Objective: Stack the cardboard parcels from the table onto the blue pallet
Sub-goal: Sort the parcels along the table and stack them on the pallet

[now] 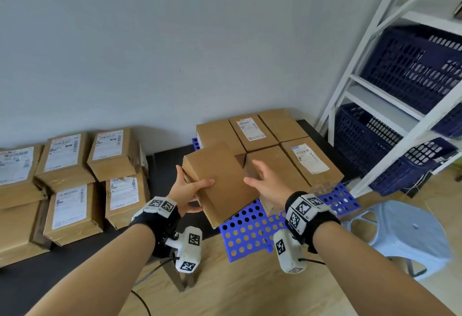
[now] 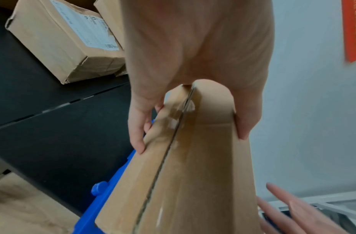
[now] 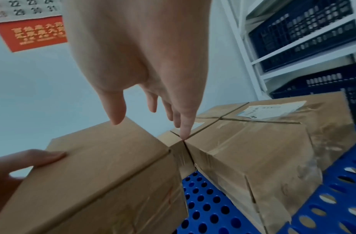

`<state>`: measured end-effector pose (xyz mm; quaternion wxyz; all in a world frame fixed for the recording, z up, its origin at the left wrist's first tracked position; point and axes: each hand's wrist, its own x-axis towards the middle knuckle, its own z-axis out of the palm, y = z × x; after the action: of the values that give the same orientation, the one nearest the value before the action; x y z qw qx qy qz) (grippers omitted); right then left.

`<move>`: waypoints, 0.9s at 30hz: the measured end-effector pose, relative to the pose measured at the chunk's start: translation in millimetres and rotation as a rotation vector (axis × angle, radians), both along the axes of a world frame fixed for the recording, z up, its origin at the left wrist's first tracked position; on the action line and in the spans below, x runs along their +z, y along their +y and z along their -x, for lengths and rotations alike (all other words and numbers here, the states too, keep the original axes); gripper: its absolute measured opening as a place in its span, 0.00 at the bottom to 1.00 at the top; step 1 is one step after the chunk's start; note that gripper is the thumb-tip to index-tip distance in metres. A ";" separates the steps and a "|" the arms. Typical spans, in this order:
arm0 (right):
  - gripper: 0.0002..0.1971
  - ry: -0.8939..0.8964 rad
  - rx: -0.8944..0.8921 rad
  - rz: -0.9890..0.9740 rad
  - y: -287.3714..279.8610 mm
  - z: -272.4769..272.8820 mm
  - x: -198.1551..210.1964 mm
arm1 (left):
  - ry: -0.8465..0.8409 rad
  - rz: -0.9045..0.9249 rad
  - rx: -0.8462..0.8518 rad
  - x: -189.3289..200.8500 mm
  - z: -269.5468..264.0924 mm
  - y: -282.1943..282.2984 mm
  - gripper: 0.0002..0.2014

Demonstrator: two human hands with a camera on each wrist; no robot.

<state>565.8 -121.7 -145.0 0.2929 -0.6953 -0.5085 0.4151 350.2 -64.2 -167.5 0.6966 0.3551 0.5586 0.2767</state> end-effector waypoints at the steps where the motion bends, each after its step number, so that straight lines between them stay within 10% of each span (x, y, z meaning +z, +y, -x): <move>1: 0.34 -0.026 0.054 -0.003 1.1 0.5 -1.5 | 0.019 0.017 -0.009 -4.5 -0.8 -0.4 0.62; 13: 0.34 -0.536 0.534 0.054 12.1 -19.1 -52.0 | 0.113 0.224 -0.045 -54.3 -41.4 -6.7 0.57; 27: 0.35 -0.549 0.673 0.156 36.3 -30.7 -76.2 | 0.069 0.254 -0.006 -87.9 -63.7 18.3 0.31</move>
<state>596.5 -85.5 -221.1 -0.0579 -0.5952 -0.7329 0.3243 413.9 -45.9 -255.4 0.7170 0.2752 0.6118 0.1894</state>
